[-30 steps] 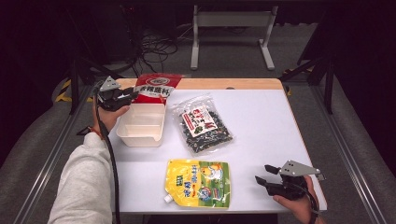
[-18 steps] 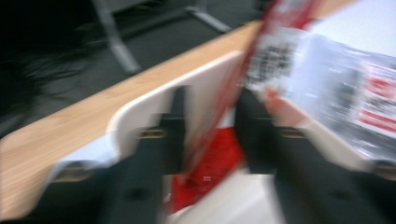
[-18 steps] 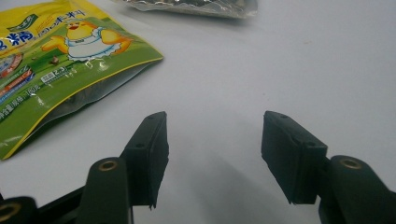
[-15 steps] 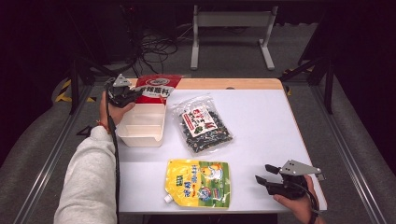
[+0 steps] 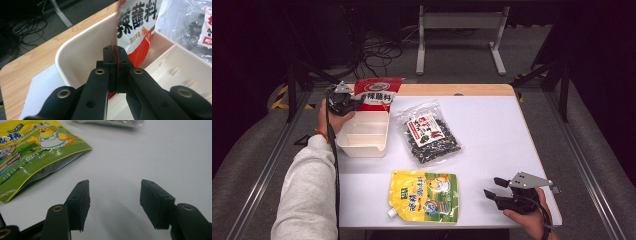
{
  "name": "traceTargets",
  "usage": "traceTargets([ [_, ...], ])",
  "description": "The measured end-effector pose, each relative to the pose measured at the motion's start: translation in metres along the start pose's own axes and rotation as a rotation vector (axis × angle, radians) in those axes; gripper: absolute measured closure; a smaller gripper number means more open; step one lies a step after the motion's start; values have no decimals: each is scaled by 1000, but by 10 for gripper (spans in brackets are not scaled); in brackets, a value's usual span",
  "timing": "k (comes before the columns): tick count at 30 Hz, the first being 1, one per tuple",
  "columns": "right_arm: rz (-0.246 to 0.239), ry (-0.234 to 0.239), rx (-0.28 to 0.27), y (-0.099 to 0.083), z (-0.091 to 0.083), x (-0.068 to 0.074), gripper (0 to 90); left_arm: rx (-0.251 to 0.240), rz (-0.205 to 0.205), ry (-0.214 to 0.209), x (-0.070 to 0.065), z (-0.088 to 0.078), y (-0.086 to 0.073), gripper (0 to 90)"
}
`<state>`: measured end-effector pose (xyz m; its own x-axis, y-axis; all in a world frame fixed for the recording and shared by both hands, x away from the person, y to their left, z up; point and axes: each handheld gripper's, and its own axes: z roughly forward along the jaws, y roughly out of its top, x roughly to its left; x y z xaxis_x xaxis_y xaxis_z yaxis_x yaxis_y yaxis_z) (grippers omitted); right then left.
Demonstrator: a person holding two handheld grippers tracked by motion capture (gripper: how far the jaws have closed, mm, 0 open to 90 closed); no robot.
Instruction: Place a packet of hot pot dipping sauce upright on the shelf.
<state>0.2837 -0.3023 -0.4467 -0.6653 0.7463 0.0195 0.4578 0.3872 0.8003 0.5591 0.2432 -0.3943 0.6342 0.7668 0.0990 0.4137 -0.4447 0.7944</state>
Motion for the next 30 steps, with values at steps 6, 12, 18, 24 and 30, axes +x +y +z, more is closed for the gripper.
traceTargets([
  [6, 3, -4, -14, 0, -1, -1, 414, -81, -44, 2, -1, -19, 2, 783],
  [12, -3, -8, -41, 4, -4, -3, 419, -143, -31, -1, -13, -44, 5, 730],
  [18, 4, -6, -44, 7, -1, -7, 428, -198, -2, -39, -36, -76, 0, 672],
  [24, 27, -25, -42, 10, 1, -14, 451, -234, 47, -51, -60, -105, -7, 659],
  [30, 19, -24, -54, 15, 3, -17, 479, -261, 69, -79, -84, -125, -18, 623],
])
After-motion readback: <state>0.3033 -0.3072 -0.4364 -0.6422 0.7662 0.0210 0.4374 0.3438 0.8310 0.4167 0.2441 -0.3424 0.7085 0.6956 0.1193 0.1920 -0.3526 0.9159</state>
